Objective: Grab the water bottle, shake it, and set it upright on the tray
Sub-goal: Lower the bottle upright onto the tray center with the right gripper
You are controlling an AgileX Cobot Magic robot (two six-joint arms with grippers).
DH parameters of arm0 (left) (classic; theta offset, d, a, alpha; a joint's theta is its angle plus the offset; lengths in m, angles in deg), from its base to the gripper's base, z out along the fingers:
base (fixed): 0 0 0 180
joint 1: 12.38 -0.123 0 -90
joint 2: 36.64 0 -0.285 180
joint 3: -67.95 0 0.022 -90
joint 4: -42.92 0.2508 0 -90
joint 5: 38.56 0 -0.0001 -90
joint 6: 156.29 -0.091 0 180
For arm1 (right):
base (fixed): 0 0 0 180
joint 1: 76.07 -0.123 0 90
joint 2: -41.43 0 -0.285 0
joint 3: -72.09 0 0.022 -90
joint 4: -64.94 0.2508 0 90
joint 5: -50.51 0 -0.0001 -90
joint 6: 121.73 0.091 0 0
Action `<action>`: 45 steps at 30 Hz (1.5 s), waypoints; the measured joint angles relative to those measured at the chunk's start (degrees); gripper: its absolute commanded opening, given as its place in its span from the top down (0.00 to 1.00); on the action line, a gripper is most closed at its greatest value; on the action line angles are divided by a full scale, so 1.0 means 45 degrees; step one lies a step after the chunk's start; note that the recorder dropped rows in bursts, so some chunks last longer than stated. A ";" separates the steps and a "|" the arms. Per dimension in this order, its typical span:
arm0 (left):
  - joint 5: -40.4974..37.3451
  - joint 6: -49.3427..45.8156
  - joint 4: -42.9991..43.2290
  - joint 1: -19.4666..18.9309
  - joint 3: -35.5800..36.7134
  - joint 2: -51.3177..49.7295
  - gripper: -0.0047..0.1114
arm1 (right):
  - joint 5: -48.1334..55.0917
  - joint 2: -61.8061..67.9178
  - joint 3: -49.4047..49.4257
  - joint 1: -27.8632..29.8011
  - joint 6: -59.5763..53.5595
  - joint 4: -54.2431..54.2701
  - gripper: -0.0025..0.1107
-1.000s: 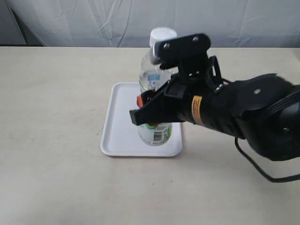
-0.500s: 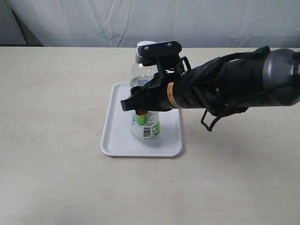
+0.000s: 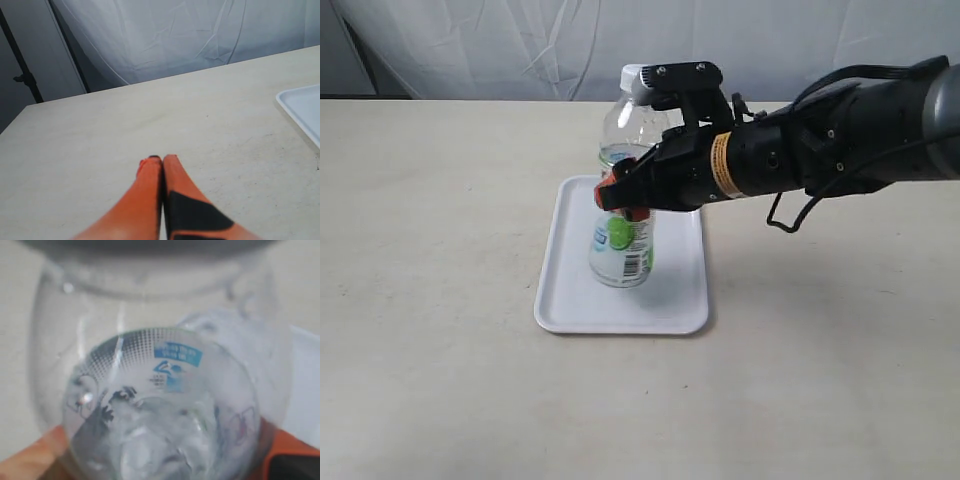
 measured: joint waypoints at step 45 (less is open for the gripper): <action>0.0000 0.0000 0.0000 0.0000 0.0000 0.0000 0.96 | -0.1805 0.1575 0.1722 -0.0183 -1.6857 1.4009 0.30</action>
